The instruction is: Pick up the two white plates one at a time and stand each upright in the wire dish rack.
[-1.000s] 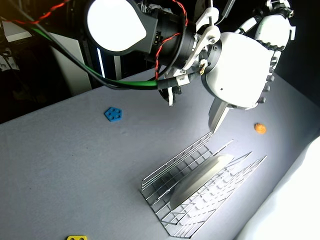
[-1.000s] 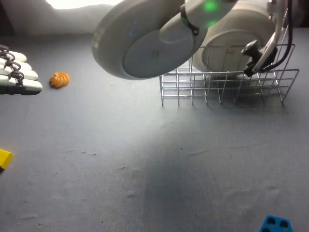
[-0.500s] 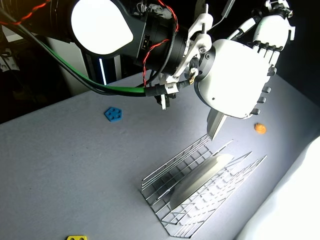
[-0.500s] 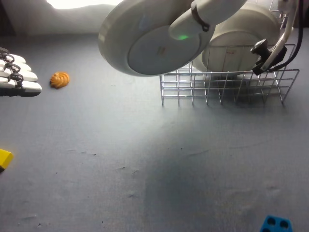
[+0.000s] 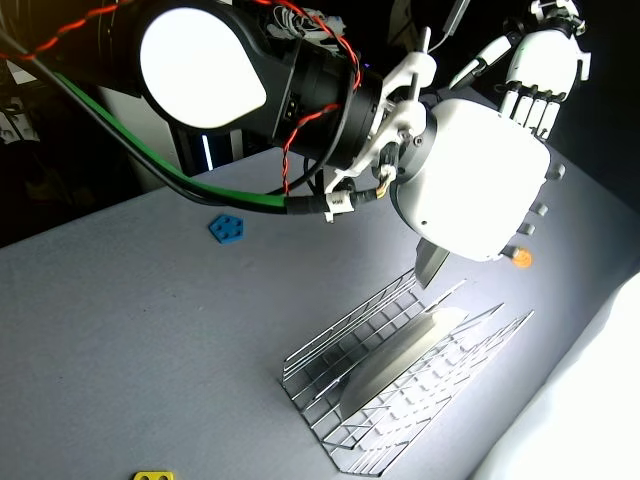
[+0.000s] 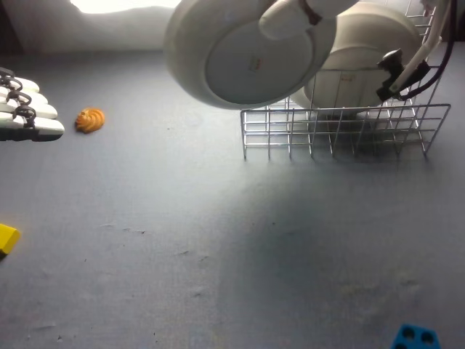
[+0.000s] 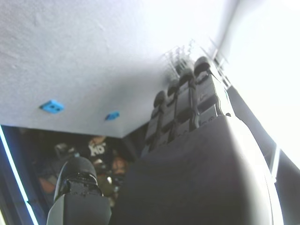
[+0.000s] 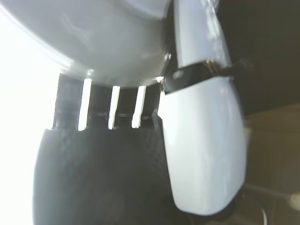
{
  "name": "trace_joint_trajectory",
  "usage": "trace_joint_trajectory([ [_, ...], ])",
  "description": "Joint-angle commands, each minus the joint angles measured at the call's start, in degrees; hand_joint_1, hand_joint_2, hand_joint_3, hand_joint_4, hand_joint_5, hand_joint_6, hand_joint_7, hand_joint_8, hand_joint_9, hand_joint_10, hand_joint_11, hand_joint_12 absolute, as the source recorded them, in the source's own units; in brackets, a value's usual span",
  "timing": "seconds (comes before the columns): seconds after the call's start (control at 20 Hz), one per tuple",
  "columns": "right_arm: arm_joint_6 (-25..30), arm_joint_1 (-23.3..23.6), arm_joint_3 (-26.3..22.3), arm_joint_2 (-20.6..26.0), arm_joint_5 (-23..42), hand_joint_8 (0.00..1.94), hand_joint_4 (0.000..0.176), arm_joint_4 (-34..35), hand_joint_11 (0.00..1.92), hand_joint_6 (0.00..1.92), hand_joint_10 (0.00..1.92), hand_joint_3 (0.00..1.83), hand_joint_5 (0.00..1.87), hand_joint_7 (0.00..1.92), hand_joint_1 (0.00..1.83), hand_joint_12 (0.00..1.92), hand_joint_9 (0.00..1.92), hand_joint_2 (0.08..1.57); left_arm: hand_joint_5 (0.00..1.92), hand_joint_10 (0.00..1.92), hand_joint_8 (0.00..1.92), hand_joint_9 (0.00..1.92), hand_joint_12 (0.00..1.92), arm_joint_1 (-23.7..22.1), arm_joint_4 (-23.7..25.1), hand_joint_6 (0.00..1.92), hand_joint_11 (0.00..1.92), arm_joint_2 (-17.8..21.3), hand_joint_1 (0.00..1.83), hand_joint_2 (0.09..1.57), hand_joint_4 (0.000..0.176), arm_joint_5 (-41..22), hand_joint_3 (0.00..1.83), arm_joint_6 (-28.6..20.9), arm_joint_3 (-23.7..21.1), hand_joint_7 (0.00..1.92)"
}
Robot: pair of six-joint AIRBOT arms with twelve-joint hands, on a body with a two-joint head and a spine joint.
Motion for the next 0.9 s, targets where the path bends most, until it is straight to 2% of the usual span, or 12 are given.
trace_joint_trajectory([
  [0.0, 0.82, 0.24, 0.35, 0.57, 7.36, 0.79, 0.0, 1.34, 0.87, 0.95, 0.95, 0.0, 0.96, 1.12, 1.39, 1.01, 1.02, 1.07, 0.03, 0.0, 0.01, 0.01, 0.0, -0.66, -4.13, 0.01, 0.0, 0.41, 0.0, 1.04, 0.0, -1.77, 0.0, 0.05, 0.05, 0.03],
  [0.05, 0.82, -0.08, 0.57, 0.69, 7.46, 0.88, 0.0, 1.49, 0.84, 1.02, 1.03, 0.0, 0.92, 1.06, 1.38, 1.05, 0.98, 1.09, 0.04, 0.01, 0.01, 0.02, 0.0, -0.67, -4.13, 0.01, 0.0, 0.4, 0.0, 1.06, 0.0, -1.77, 0.01, 0.05, 0.04, 0.04],
  [0.1, 0.83, -0.32, 0.69, 0.84, 7.5, 0.81, 0.0, 1.59, 0.85, 1.01, 0.99, 0.0, 0.93, 1.1, 1.38, 1.05, 1.01, 1.08, 0.04, 0.01, 0.01, 0.03, 0.0, -0.74, -4.13, 0.01, 0.0, 0.39, 0.0, 1.05, 0.0, -1.77, 0.0, 0.05, 0.03, 0.04],
  [0.3, -0.36, -1.22, 0.9, 1.16, 7.85, 0.74, 0.0, 1.7, 0.87, 0.96, 0.94, 0.0, 0.95, 1.13, 1.39, 1.0, 1.05, 1.07, 0.05, 0.0, 0.0, 0.02, 0.0, -0.92, -4.11, 0.01, 0.0, 0.38, 0.0, 1.04, 0.0, -1.77, 0.0, 0.04, -0.05, 0.04],
  [0.6, -4.19, -3.37, 1.5, 1.23, 9.48, 0.78, 0.0, 1.66, 0.85, 1.03, 0.97, 0.0, 0.91, 1.1, 1.39, 1.01, 1.03, 1.08, 0.03, 0.0, 0.0, 0.01, 0.0, -1.12, -3.7, 0.0, 0.0, 0.26, 0.0, 1.04, 0.0, -1.78, 0.0, 0.04, -0.12, 0.03],
  [0.65, -4.49, -3.7, 1.6, 1.19, 9.92, 0.95, 0.0, 1.66, 0.78, 1.16, 1.11, 0.01, 0.82, 0.99, 1.37, 1.08, 0.95, 1.12, 0.04, 0.01, 0.01, 0.03, 0.0, -1.2, -3.7, 0.01, 0.0, 0.23, 0.0, 1.06, 0.0, -1.78, 0.01, 0.04, -0.12, 0.04],
  [0.7, -4.91, -3.97, 1.77, 1.11, 10.41, 0.9, 0.0, 1.66, 0.8, 1.11, 1.04, 0.0, 0.86, 1.03, 1.38, 1.08, 0.98, 1.1, 0.02, 0.0, 0.0, 0.01, 0.0, -1.24, -3.7, 0.0, 0.0, 0.2, 0.0, 1.05, 0.0, -1.78, 0.0, 0.04, -0.12, 0.02],
  [0.85, -5.38, -4.34, 2.41, 0.83, 10.78, 0.87, 0.0, 1.66, 0.81, 1.08, 1.02, 0.0, 0.89, 1.05, 1.38, 1.05, 1.0, 1.1, 0.01, 0.0, 0.0, 0.01, 0.0, -1.38, -3.55, 0.01, 0.0, 0.11, 0.0, 1.05, 0.0, -1.78, 0.0, 0.04, -0.12, 0.01],
])
